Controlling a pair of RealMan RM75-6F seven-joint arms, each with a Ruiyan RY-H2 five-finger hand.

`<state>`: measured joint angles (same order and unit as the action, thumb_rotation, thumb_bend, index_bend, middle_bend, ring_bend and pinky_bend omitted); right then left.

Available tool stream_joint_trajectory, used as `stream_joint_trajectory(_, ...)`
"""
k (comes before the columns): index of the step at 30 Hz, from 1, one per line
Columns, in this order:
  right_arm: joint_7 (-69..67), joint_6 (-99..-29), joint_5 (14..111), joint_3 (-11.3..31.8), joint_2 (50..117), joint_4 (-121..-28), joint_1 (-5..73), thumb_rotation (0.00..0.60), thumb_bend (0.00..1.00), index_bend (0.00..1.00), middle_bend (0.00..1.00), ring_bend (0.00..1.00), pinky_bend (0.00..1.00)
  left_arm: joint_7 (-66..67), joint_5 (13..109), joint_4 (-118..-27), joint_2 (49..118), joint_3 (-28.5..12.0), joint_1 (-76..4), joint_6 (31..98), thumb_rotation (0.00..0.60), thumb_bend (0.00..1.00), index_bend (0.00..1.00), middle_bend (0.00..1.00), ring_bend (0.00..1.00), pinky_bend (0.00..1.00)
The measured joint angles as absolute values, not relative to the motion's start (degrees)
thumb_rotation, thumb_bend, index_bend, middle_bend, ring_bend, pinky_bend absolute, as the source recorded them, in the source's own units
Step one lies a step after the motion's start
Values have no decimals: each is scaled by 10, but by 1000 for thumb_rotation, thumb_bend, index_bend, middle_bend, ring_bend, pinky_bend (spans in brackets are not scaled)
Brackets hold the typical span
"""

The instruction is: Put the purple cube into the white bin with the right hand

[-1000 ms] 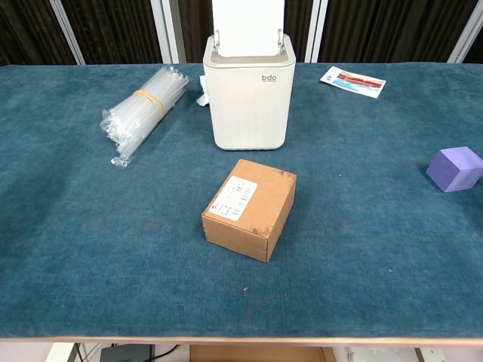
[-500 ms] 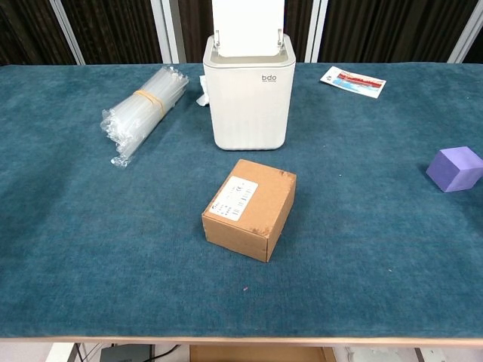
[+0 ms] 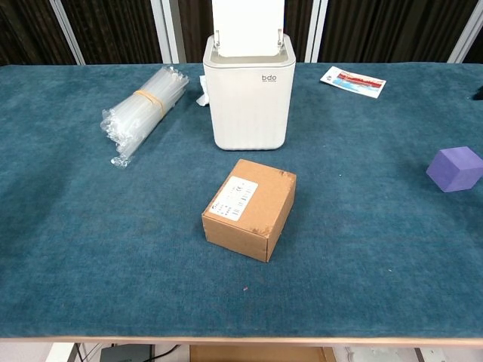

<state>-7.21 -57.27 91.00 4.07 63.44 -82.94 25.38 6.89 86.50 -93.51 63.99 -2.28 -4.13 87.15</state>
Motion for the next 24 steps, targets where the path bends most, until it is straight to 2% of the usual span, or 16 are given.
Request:
stream_joint_trajectory(6,-76,-450,903,48,678,-749,344,600,90,45,123,92,230,69,862,-935,640,-25,-40,873,600,74,189,146,0,0)
stream_joint_trajectory(11,-53,-396,903,36,719,-694,376,600,90,77,189,169,243,75,860,-934,642,-26,-41,873,600,74,190,146,0,0)
stream_joint_trajectory(14,-45,-380,902,28,737,-667,384,600,107,179,284,270,299,77,859,-935,643,-26,-41,873,600,74,190,146,0,0)
stream_joint_trajectory(16,-49,-377,901,24,749,-652,387,600,173,279,381,368,364,79,860,-935,643,-26,-41,874,600,74,190,146,0,0)
stream_joint_trajectory(18,-52,-382,904,20,759,-638,388,600,289,404,497,479,461,81,861,-935,644,-26,-40,875,600,74,191,146,0,0)
stream_joint_trajectory(21,-57,-399,911,16,775,-616,389,600,379,537,582,562,550,83,860,-936,645,-25,-40,873,600,74,198,146,0,0)
stream_joint_trajectory(24,-55,-414,922,12,789,-589,392,600,429,578,601,585,574,84,860,-937,645,-25,-40,874,600,74,200,147,0,0)
